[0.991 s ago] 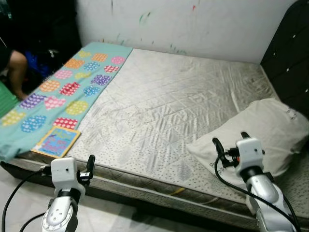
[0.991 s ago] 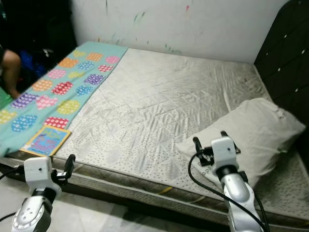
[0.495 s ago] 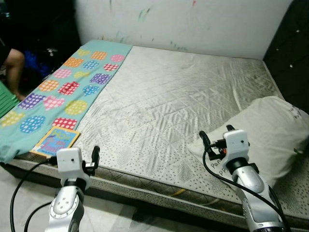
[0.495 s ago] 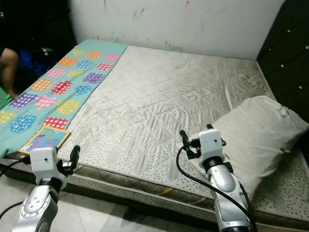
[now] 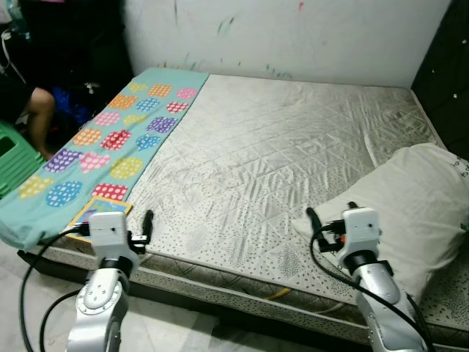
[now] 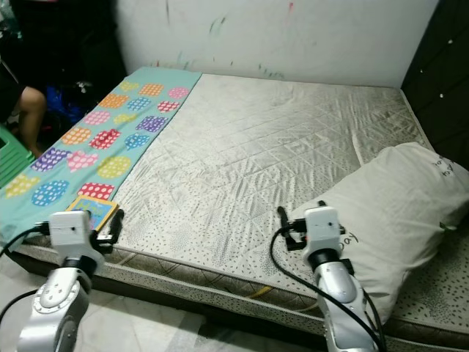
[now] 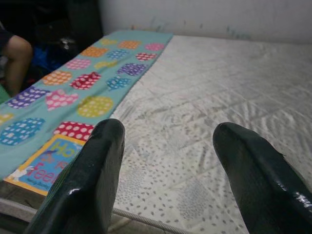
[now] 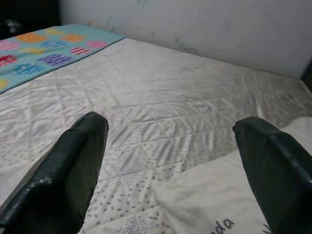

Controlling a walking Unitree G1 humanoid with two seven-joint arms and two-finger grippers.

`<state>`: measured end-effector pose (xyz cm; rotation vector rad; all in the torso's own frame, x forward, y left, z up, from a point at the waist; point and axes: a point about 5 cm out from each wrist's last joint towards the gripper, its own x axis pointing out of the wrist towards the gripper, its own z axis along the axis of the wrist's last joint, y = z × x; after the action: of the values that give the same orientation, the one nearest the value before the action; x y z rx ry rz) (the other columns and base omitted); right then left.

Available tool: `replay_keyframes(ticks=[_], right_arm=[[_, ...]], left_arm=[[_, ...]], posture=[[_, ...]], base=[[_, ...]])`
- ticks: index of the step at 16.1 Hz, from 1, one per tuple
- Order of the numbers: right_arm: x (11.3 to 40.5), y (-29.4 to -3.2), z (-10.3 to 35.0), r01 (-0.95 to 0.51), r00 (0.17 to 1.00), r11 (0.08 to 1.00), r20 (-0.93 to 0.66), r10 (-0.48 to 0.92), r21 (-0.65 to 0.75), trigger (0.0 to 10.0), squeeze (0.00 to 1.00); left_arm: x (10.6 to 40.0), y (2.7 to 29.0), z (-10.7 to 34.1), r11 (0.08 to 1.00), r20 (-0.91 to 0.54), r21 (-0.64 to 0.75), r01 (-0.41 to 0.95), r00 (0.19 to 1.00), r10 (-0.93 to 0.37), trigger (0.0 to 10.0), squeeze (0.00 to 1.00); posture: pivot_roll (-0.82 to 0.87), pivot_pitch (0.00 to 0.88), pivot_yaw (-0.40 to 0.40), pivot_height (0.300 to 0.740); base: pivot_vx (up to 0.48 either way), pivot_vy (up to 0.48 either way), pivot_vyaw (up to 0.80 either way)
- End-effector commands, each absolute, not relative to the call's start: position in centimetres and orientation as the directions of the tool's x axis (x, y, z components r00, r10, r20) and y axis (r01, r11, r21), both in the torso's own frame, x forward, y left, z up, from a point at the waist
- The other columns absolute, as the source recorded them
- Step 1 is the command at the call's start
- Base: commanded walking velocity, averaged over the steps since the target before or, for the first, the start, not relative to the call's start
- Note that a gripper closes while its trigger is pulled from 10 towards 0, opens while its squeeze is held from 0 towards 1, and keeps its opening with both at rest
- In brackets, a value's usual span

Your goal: Clean up the room

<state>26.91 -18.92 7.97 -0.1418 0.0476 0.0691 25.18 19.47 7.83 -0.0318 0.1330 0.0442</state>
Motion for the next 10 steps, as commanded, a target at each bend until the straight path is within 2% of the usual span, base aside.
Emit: replay_keyframes(ticks=[1,3,6,10], right_arm=[[27.0,-18.6,8.2,-0.048,0.998,0.992,-0.036,0.044,-0.117,10.0,0.0],[27.2,-18.3,8.0,-0.044,0.998,0.993,-0.039,0.039,-0.112,10.0,0.0],[28.2,-16.4,8.5,-0.15,0.989,0.981,-0.035,0.147,-0.122,10.0,0.0],[30.0,-15.8,9.1,-0.233,0.972,0.962,-0.045,0.229,-0.143,10.0,0.0]], left_arm=[[25.0,19.6,7.8,1.0,-0.151,-0.01,-0.027,0.988,0.025,10.0,0.0],[25.0,19.8,7.8,1.0,-0.155,-0.001,-0.02,0.988,0.02,10.0,0.0],[25.7,20.7,7.9,0.995,-0.125,-0.012,-0.098,0.987,0.096,10.0,0.0],[23.5,20.5,7.3,0.982,-0.131,-0.04,-0.185,0.975,0.178,10.0,0.0]], posture=[[-0.13,0.0,0.068,0.74],[-0.12,0.0,0.067,0.74],[-0.1,0.0,-0.017,0.74],[-0.02,0.0,-0.108,0.74]], base=[[0.0,0.0,0.0],[0.0,0.0,0.0],[0.0,0.0,0.0],[0.0,0.0,0.0]])
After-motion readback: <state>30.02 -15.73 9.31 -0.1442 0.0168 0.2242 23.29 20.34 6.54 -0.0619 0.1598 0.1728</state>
